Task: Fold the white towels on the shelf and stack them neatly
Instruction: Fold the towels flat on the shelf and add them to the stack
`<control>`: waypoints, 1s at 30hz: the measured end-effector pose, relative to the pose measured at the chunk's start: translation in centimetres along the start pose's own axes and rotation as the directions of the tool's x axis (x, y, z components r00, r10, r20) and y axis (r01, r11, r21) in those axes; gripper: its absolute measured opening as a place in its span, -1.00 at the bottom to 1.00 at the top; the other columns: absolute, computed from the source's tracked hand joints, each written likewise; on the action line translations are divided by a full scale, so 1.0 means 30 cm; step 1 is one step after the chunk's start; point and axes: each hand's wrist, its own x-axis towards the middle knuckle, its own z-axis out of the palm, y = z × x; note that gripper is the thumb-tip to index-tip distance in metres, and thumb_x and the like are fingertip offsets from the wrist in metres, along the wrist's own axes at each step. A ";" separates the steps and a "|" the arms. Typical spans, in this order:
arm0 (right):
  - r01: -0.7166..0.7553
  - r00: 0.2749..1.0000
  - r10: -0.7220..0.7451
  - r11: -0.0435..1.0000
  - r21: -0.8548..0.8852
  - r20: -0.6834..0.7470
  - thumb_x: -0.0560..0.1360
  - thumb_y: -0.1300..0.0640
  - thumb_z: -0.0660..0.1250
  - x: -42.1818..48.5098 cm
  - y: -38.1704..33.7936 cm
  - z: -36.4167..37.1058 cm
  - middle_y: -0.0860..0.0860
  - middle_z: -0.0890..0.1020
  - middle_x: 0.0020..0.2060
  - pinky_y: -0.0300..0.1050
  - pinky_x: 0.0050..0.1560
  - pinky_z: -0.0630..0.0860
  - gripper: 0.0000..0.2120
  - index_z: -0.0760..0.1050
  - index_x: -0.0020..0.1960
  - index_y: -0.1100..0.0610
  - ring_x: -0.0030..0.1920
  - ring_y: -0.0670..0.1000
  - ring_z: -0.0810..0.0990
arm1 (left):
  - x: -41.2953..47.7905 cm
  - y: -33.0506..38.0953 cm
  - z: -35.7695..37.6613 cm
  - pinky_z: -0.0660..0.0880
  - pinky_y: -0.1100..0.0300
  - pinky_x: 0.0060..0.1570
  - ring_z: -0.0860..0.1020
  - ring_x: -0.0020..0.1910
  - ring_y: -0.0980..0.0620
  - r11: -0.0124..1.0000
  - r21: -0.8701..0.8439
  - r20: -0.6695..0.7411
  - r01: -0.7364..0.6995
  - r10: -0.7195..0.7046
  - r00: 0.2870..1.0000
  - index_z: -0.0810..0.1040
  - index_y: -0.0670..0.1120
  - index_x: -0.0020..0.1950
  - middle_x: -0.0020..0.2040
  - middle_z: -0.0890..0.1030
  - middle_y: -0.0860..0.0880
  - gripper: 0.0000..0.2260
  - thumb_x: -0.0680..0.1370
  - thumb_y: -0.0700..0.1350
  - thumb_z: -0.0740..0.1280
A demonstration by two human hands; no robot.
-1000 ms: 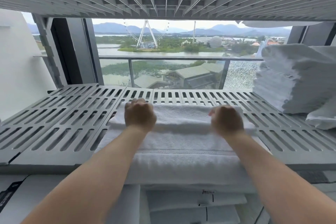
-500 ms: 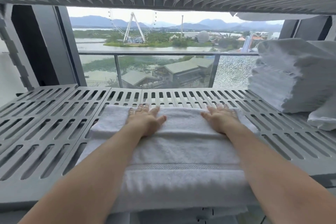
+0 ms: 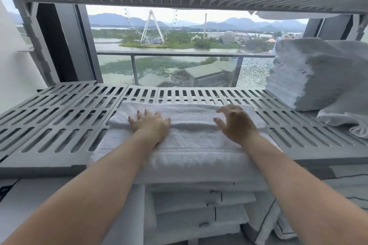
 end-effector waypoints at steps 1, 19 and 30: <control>0.055 0.998 -0.054 0.998 0.029 -0.026 0.58 -0.06 0.31 -0.034 -0.038 -0.005 0.07 0.60 0.21 0.07 0.33 0.47 -0.69 0.56 0.23 0.08 0.25 0.08 0.53 | -0.040 -0.003 0.007 -0.01 -0.29 0.52 0.09 0.59 -0.21 0.999 0.002 -0.035 -0.053 0.053 0.998 0.18 -0.01 0.60 0.61 0.15 -0.16 -0.41 0.64 0.25 -0.07; 0.213 0.937 -0.286 0.925 -0.315 -0.203 0.45 0.28 0.29 -0.509 -0.125 -0.001 0.11 0.59 0.09 0.11 0.05 0.50 -0.61 0.46 0.27 0.14 0.06 0.17 0.58 | -0.534 -0.151 0.094 0.59 0.08 -0.25 0.66 0.01 -0.07 0.799 0.297 -0.453 -0.522 0.600 0.660 0.59 0.02 0.26 0.13 0.66 0.01 -0.62 0.44 -0.08 0.30; -0.198 0.903 0.018 0.904 -0.380 -0.429 0.41 0.37 0.12 -0.274 -0.089 -0.149 0.19 0.54 -0.01 0.13 0.01 0.40 -0.61 0.43 0.21 0.20 0.00 0.23 0.50 | -0.365 -0.084 -0.156 0.46 0.07 -0.35 0.61 -0.25 -0.14 0.934 0.294 -0.585 -0.202 0.343 0.734 0.59 -0.12 0.04 -0.18 0.61 -0.11 -0.64 0.46 -0.35 0.06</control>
